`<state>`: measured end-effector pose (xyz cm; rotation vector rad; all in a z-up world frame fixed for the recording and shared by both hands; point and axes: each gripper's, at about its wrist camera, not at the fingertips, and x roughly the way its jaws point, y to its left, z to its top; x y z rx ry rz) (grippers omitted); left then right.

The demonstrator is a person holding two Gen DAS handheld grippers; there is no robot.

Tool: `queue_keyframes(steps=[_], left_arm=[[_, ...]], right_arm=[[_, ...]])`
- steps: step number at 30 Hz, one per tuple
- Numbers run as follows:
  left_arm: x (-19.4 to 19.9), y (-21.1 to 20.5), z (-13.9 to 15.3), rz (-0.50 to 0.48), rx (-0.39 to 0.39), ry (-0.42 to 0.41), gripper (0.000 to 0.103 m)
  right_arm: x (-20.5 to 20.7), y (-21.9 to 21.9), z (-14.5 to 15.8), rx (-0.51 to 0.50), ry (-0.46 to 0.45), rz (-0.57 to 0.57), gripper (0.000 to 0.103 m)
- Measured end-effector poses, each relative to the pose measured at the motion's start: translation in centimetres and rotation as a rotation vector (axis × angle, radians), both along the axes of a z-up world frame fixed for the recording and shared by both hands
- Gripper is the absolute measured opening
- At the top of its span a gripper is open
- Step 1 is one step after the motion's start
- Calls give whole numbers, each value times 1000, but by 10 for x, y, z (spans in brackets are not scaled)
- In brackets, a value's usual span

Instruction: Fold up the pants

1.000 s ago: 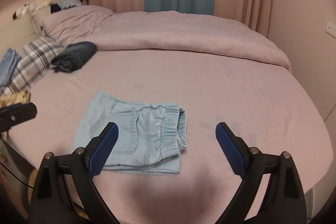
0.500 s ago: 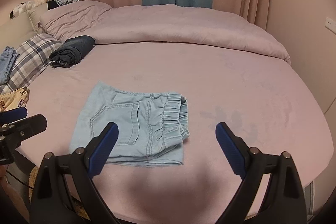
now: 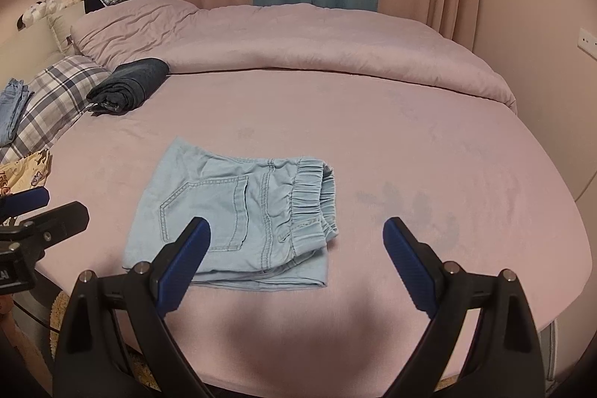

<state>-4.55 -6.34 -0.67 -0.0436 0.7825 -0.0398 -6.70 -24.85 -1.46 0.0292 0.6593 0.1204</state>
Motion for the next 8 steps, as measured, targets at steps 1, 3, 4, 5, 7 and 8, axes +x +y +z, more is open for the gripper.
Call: queue_keyframes(steps=[1,3,4,5,7,8], left_arm=[[0,0,-1,-1,-1,2,95],[0,0,-1,-4,-2,3,95],[0,-1,-1,-4,1,1,95],[-1,-2,0,-2,4,-1,95],[-1,-2,0,-2,6,-6,95],[-1,-2,1,-3,5,-8,95]], right_arm=[[0,0,-1,-3,1,-1,94],[0,1,-1,-9,4,-2,94],[0,2,-1,-10,5,-3,94],[1,2,-2,-11,5,-3,94],[1,3,-2,-11,5,-4,94],[1,3,-2,-11,4,-5,94]])
